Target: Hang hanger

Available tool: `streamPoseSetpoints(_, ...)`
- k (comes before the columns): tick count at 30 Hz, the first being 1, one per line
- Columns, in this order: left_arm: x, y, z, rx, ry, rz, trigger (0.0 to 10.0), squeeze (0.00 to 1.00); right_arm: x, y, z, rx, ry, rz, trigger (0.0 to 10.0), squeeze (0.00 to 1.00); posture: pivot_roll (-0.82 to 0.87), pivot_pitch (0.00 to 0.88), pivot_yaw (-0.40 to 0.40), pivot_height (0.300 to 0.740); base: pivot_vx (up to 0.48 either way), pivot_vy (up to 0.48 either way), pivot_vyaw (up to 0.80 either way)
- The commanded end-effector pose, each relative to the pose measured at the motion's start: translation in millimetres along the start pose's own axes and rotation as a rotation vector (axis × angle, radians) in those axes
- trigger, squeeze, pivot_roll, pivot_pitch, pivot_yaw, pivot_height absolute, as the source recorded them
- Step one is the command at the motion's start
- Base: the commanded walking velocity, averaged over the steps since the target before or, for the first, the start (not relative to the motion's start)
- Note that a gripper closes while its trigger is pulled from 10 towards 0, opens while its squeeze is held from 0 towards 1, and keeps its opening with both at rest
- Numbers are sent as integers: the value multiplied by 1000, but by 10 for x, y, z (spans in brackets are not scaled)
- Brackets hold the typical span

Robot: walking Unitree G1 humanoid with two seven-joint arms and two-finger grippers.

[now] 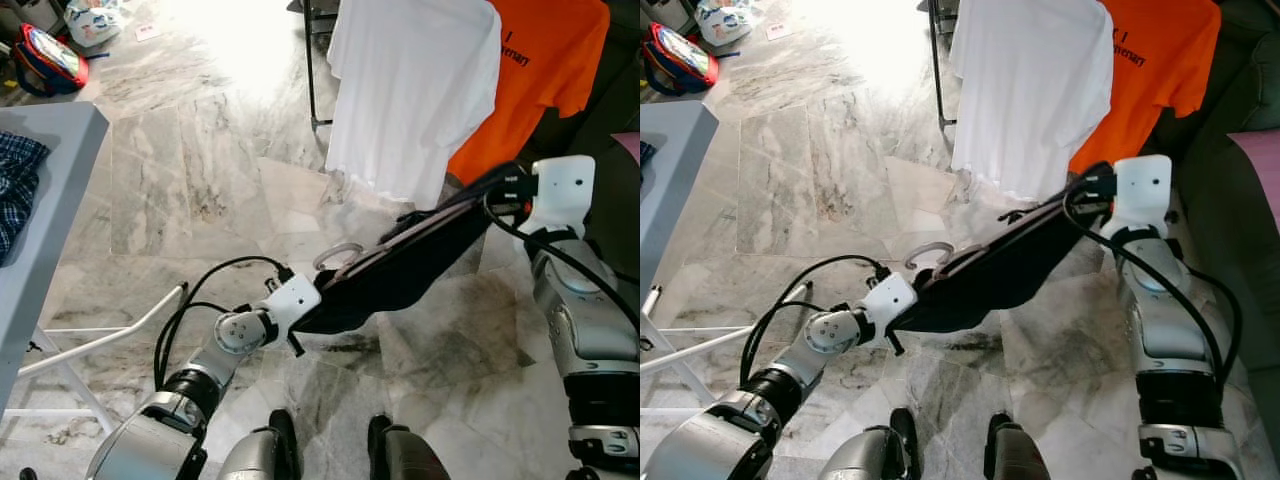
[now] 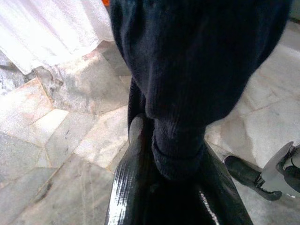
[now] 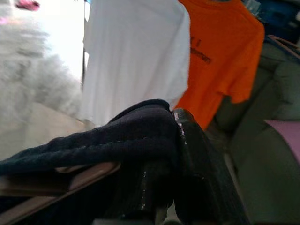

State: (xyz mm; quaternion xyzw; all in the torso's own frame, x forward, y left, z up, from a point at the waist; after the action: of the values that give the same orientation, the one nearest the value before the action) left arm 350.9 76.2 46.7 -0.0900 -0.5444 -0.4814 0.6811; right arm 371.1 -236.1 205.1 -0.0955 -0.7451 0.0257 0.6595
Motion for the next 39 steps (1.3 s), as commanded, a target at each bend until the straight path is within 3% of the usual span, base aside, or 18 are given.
streamPoseSetpoints(1,-353,-17,149,16,130,42,0,0,121,-399,26,-158,-53,36,0,0,-152,282,66,740,0,0,0)
streamPoseSetpoints(6,-427,-12,185,9,175,10,0,0,171,-546,31,-216,-64,87,0,0,-153,281,71,740,0,0,0)
streamPoseSetpoints(12,-503,-36,216,-8,216,3,0,0,389,-512,9,-208,-121,145,0,0,-156,284,76,740,0,0,0)
streamPoseSetpoints(19,-543,-103,211,-30,239,1,0,0,707,-97,15,-86,-221,133,0,0,-164,291,82,740,0,0,0)
streamPoseSetpoints(25,-558,-128,208,-40,250,2,0,0,913,144,96,50,-264,74,0,0,-174,295,86,740,0,0,0)
streamPoseSetpoints(29,-556,-136,202,-41,252,2,0,0,922,253,132,127,-255,52,0,0,-177,296,87,740,0,0,0)
streamPoseSetpoints(37,-472,-152,136,-45,229,14,0,0,584,938,436,551,-72,-27,0,0,-177,299,89,740,0,0,0)
streamPoseSetpoints(39,-463,-154,131,-45,225,16,0,0,534,1009,486,602,-48,-35,0,0,-176,299,89,740,0,0,0)
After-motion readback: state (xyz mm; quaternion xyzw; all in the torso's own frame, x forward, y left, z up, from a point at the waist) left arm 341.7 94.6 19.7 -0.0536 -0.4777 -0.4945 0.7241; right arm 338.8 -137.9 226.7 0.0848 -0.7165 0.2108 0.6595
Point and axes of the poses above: a point about 5 cm out from each wrist's last joint towards the gripper, its own z axis pointing back from the gripper into the wrist, its own x axis along the axis of the wrist's last joint, y = z × x, the point moved 3 cm from there along -z, pointing out of the wrist towards the gripper, and after that the axes turned 4 degrees about -z, right-handed, at the moved point
